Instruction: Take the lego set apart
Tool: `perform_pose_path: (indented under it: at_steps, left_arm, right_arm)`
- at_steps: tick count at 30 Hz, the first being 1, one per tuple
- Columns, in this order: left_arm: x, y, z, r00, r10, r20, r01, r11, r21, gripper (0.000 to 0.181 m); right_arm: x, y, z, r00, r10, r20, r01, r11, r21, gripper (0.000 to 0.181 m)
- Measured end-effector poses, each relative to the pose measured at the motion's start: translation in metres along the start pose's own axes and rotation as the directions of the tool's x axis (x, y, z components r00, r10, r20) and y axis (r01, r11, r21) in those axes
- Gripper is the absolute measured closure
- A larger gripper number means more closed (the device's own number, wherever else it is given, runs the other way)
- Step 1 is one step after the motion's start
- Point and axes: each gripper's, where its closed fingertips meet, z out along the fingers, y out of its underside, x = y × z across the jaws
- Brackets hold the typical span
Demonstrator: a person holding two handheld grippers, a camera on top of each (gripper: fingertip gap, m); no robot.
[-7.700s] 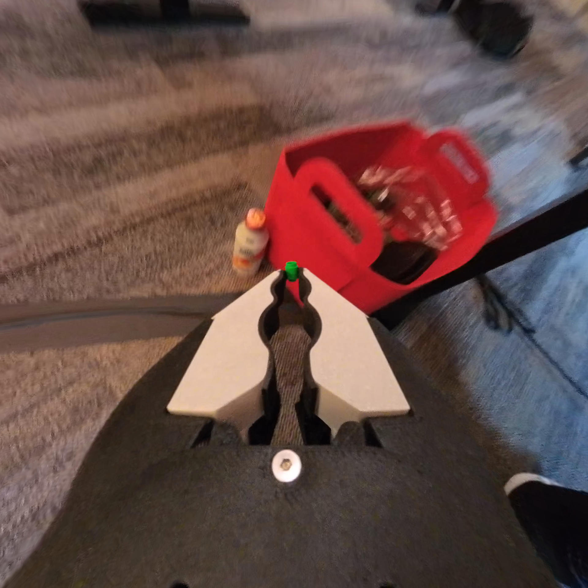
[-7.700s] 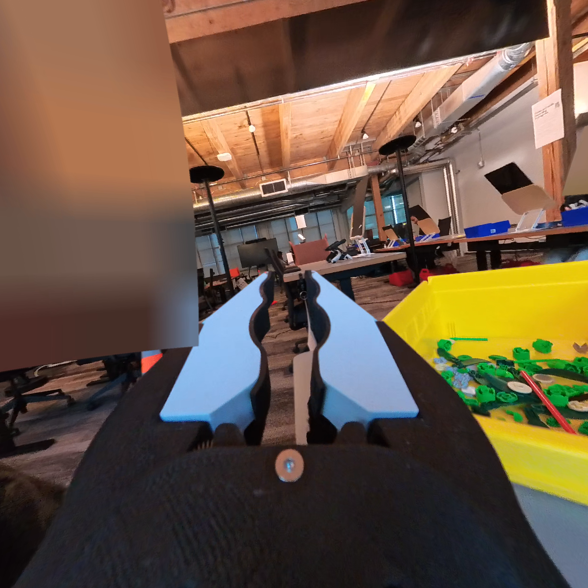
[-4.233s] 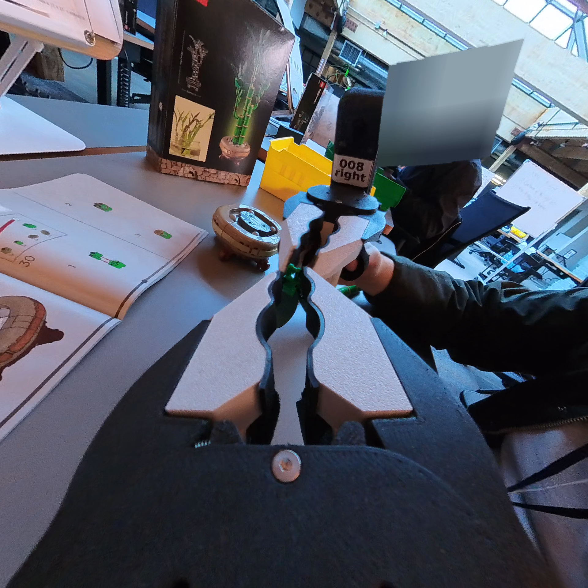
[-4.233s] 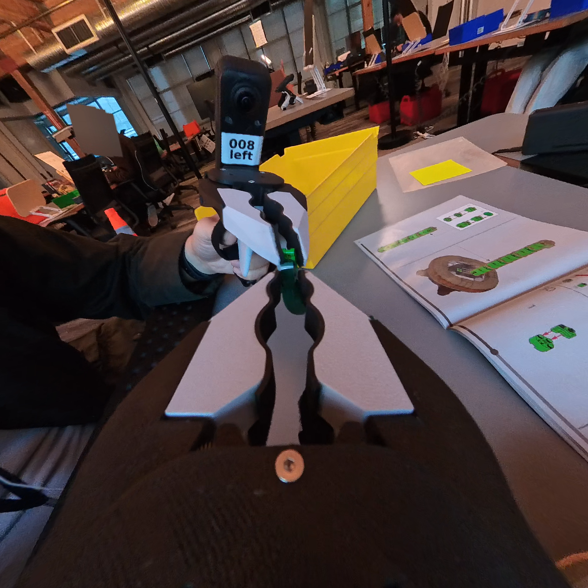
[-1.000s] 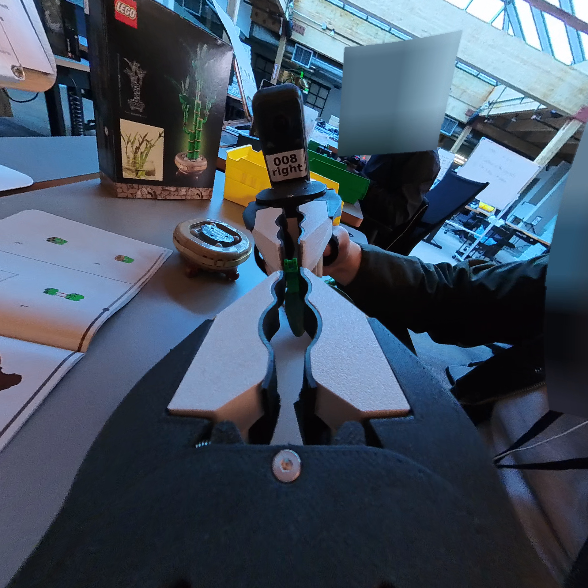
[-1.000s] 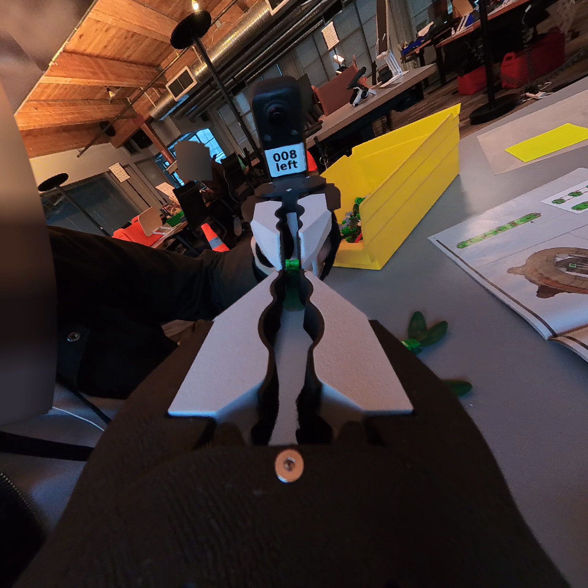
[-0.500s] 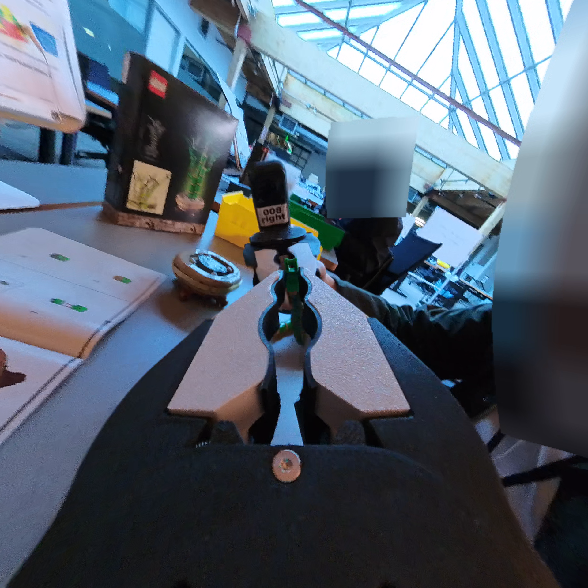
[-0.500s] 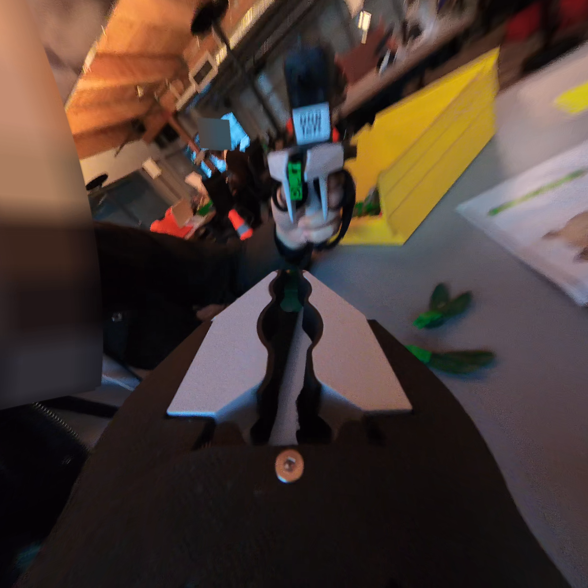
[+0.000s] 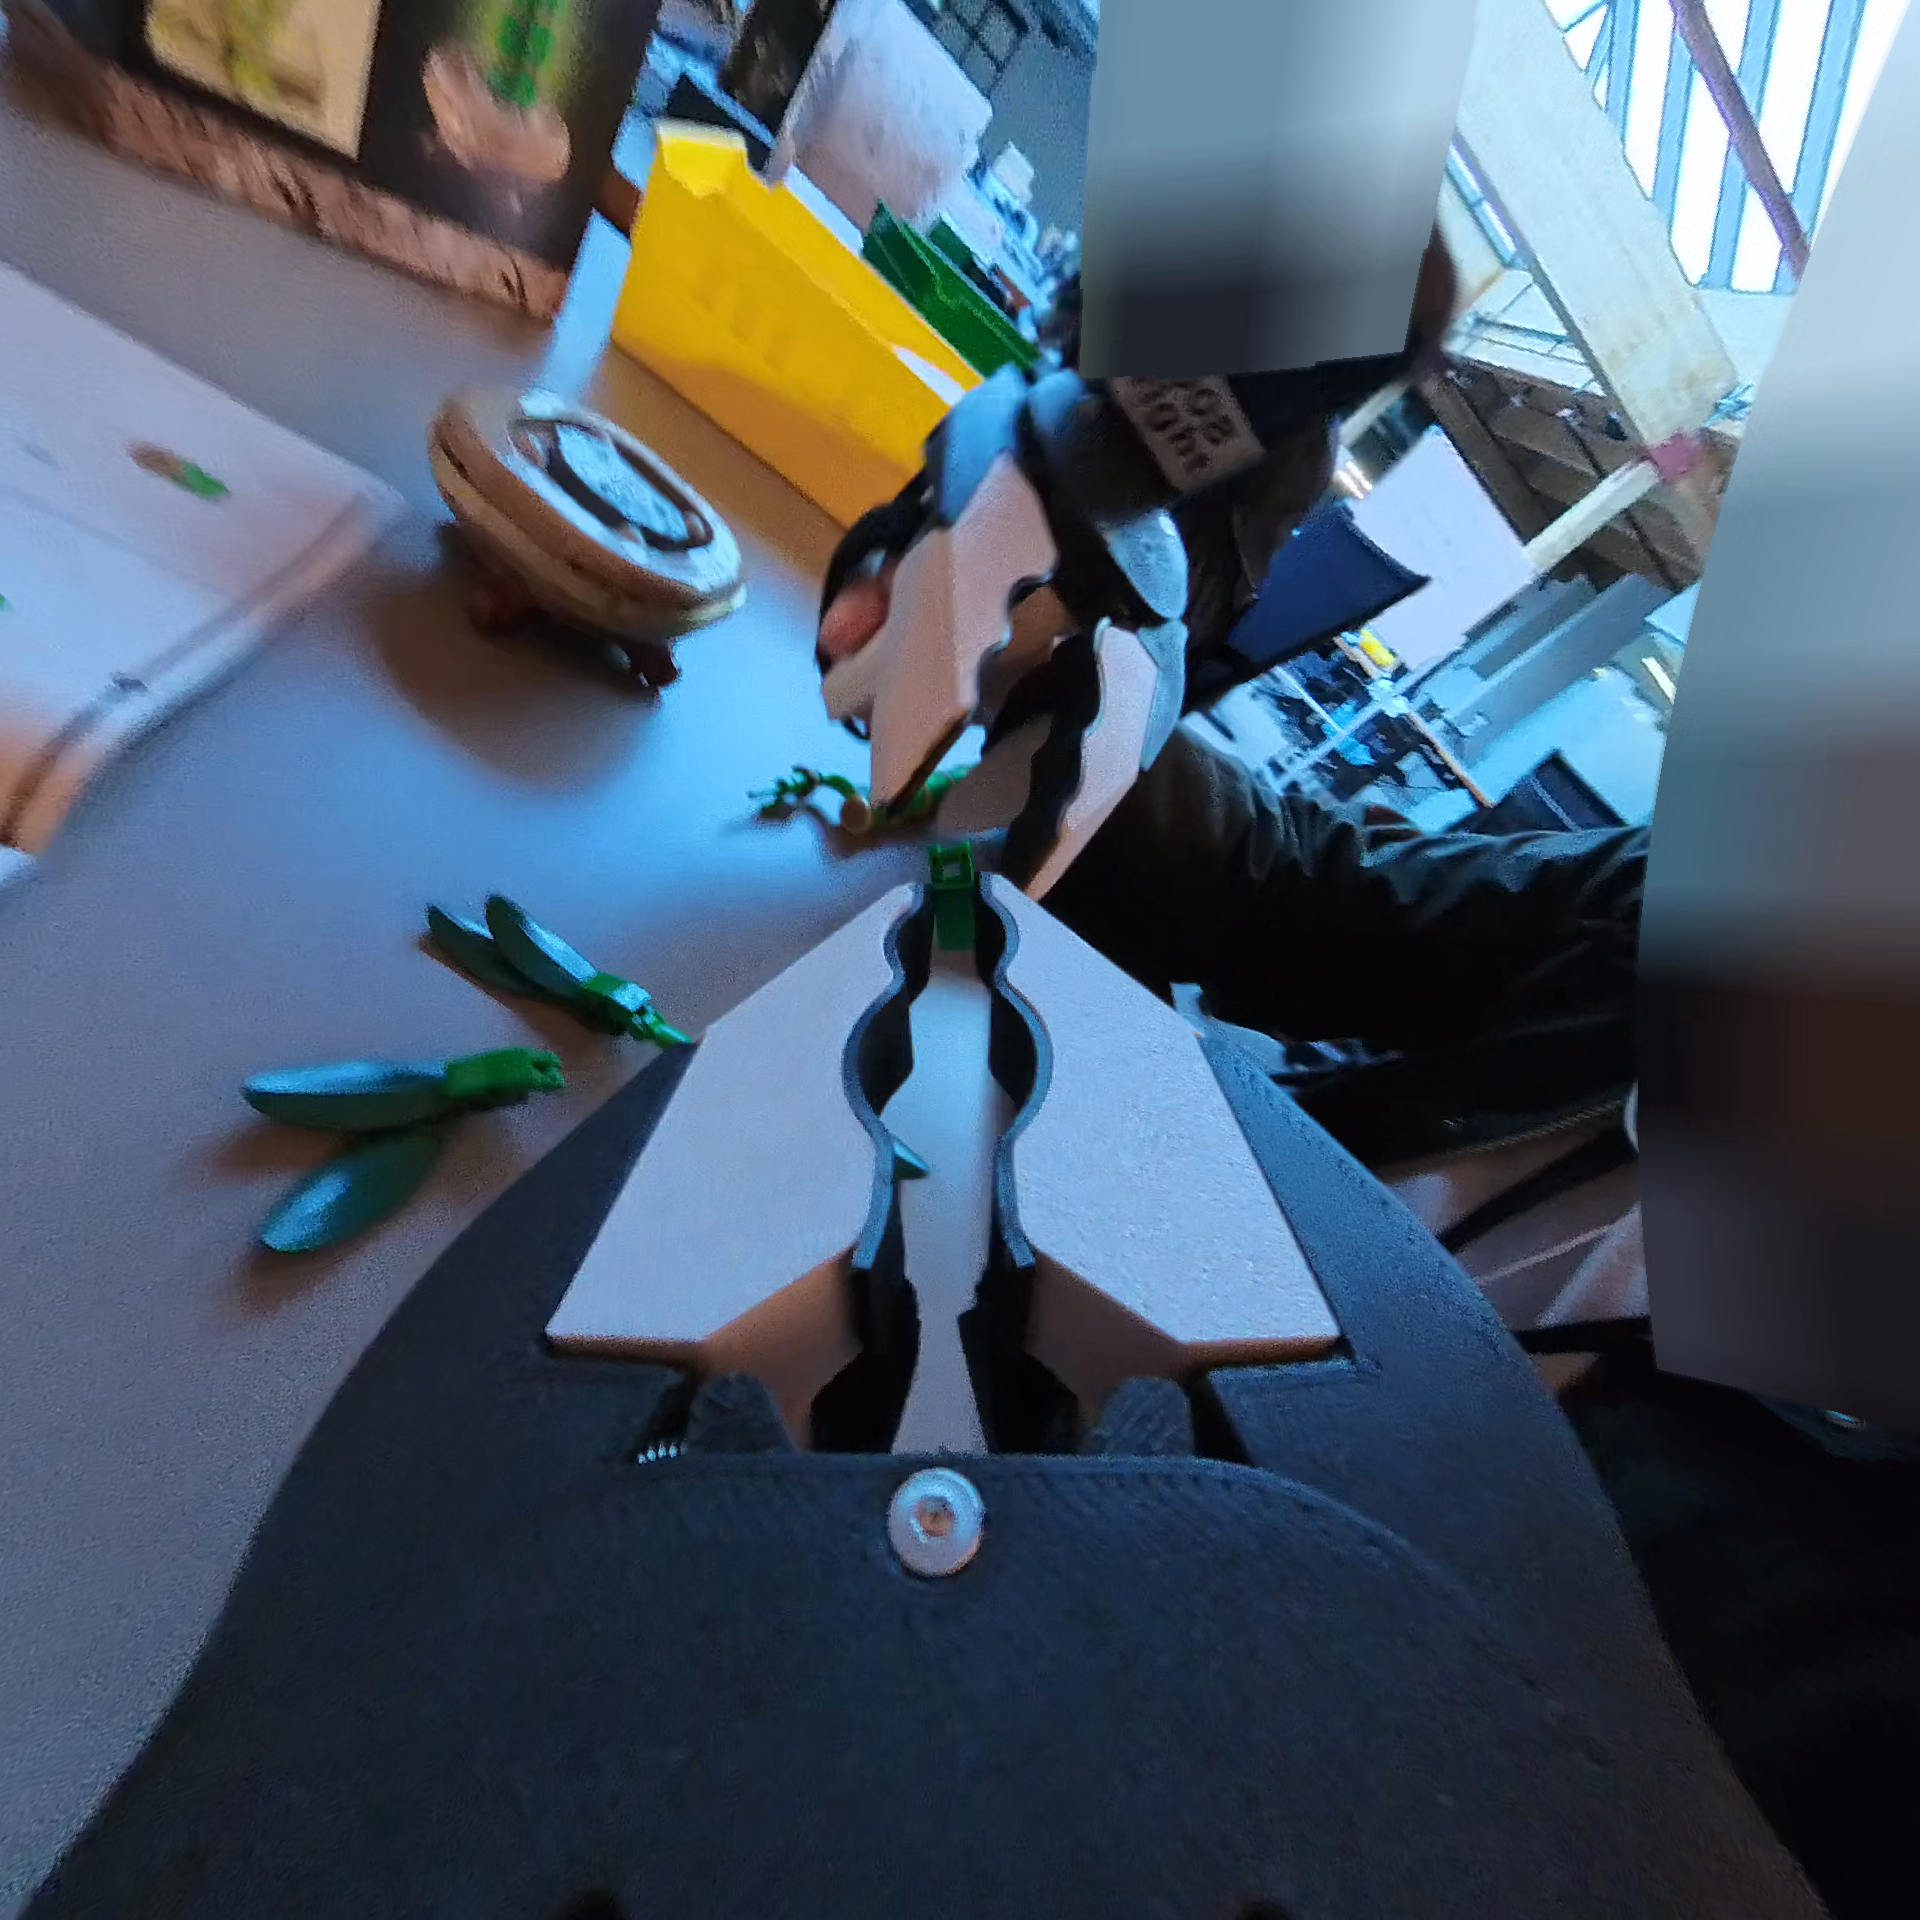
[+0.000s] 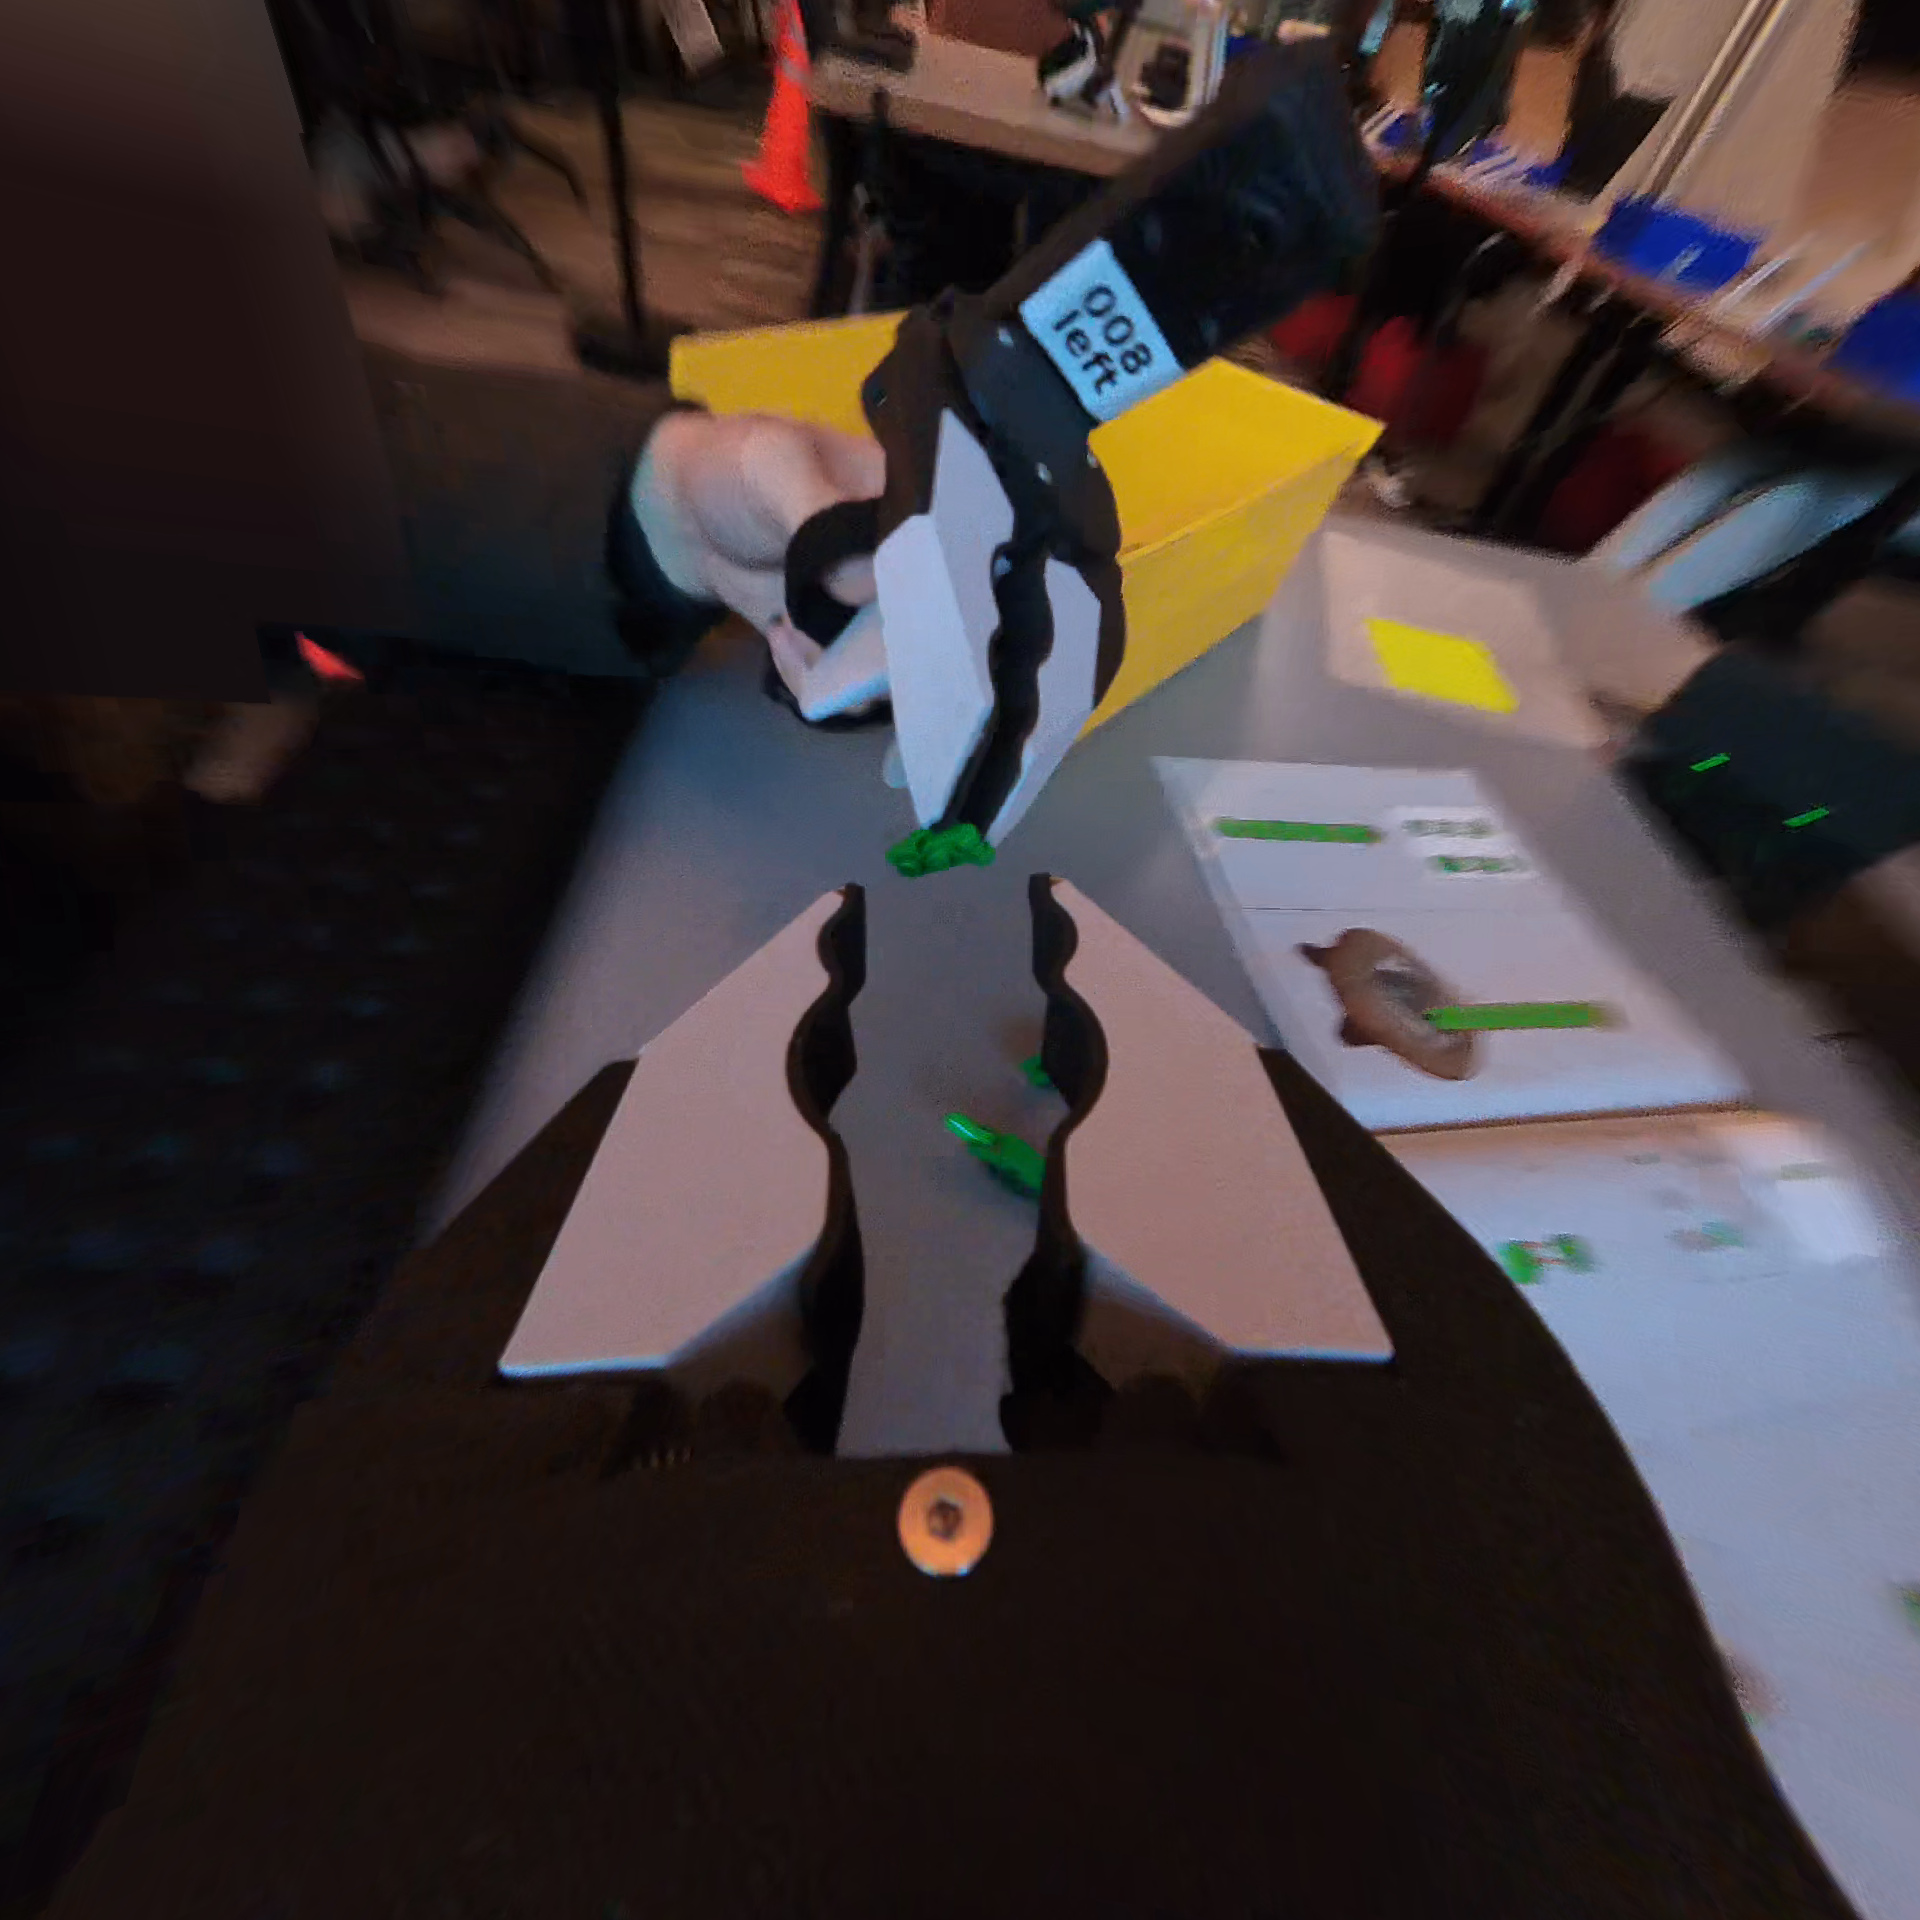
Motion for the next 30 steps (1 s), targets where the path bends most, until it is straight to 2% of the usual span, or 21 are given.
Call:
perform_pose_path:
  at_steps: [3, 6, 9, 11, 19, 30]
  left_arm:
    - [-0.002, 0.013, 0.005, 0.997, -0.073, -0.032, 0.071, 0.995, -0.072, 0.175]
    - [-0.007, 0.029, 0.009, 0.996, -0.093, -0.010, 0.090, 0.982, -0.167, 0.175]
    - [-0.013, 0.036, 0.010, 0.992, -0.129, 0.015, 0.129, 0.971, -0.200, 0.175]
    - [-0.017, 0.039, 0.010, 0.987, -0.157, 0.027, 0.159, 0.963, -0.217, 0.175]
    - [-0.030, 0.053, 0.011, 0.985, -0.131, 0.108, 0.157, 0.944, -0.290, 0.175]
    - [-0.035, 0.050, 0.009, 0.985, -0.117, 0.129, 0.148, 0.952, -0.268, 0.171]
  right_arm:
    - [-0.008, 0.008, 0.007, 0.973, -0.224, -0.060, 0.218, 0.971, -0.095, 0.151]
    - [-0.011, 0.022, 0.014, 0.947, -0.317, -0.055, 0.301, 0.933, -0.196, 0.161]
    - [-0.017, 0.033, 0.017, 0.914, -0.403, -0.031, 0.381, 0.884, -0.271, 0.171]
    - [-0.017, 0.037, 0.018, 0.894, -0.447, -0.025, 0.417, 0.853, -0.314, 0.171]
    - [-0.021, 0.055, 0.024, 0.838, -0.545, 0.030, 0.501, 0.747, -0.436, 0.178]
    - [-0.010, 0.059, 0.018, 0.857, -0.515, -0.012, 0.449, 0.759, -0.470, 0.178]
